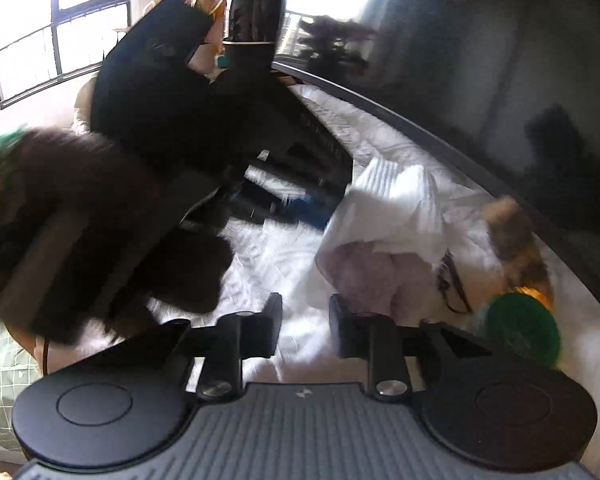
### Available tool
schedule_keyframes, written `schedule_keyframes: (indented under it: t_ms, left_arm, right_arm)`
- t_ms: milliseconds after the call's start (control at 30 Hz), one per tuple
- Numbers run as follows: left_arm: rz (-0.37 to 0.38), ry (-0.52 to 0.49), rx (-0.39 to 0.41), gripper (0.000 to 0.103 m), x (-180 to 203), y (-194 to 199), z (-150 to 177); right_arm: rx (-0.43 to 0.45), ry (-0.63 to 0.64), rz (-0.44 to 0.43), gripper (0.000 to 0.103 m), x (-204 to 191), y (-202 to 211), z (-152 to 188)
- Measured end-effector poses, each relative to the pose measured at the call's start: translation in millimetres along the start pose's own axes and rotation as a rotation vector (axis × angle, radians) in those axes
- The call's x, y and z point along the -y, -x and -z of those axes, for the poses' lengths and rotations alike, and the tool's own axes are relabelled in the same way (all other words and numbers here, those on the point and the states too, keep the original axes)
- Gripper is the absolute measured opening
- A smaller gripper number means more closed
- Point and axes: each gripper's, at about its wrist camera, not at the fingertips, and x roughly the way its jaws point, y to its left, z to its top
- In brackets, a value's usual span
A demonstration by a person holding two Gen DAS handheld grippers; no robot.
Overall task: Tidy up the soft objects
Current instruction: 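Grasp the white tissue with the left tool while the right tool grasps the lavender headband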
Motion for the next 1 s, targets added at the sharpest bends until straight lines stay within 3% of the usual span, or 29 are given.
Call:
schedule_keyframes:
  t_ms: [100,200,367,467,667,867,933,1000]
  left_arm:
    - [-0.119,-0.206,-0.035,0.017,21.1,-15.1,0.8]
    - [-0.186,-0.368,-0.030,0.017,37.0,-11.2,11.0]
    - [-0.165,-0.453,-0.062,0.018,33.6,2.7,31.9]
    - [-0.137,-0.448,-0.067,0.018,23.0,19.3,37.2]
    - [0.004,-0.459,-0.063,0.018,-3.7,65.5,52.2]
    - [0.092,-0.695,-0.034,0.018,14.7,104.3,94.0]
    - [0.055,-0.786,0.004,0.023,28.4,102.1,114.4]
    - [-0.067,-0.905,0.039,0.024,40.7,86.8,132.1]
  right_arm:
    - [-0.028,-0.038,0.002,0.033,7.2,11.3,12.0]
    - [-0.047,-0.046,0.035,0.035,8.7,22.3,24.6]
    - [-0.014,-0.031,0.138,0.046,12.1,29.8,33.3]
    - [-0.032,-0.039,0.113,0.046,14.5,26.3,32.2]
    - [-0.057,-0.020,0.056,0.050,10.2,34.7,44.5]
    - [-0.122,-0.062,0.080,0.050,14.1,40.4,77.1]
    - [-0.133,-0.090,0.090,0.050,16.7,42.7,85.4]
    - [-0.147,-0.113,0.103,0.050,18.6,43.4,92.3]
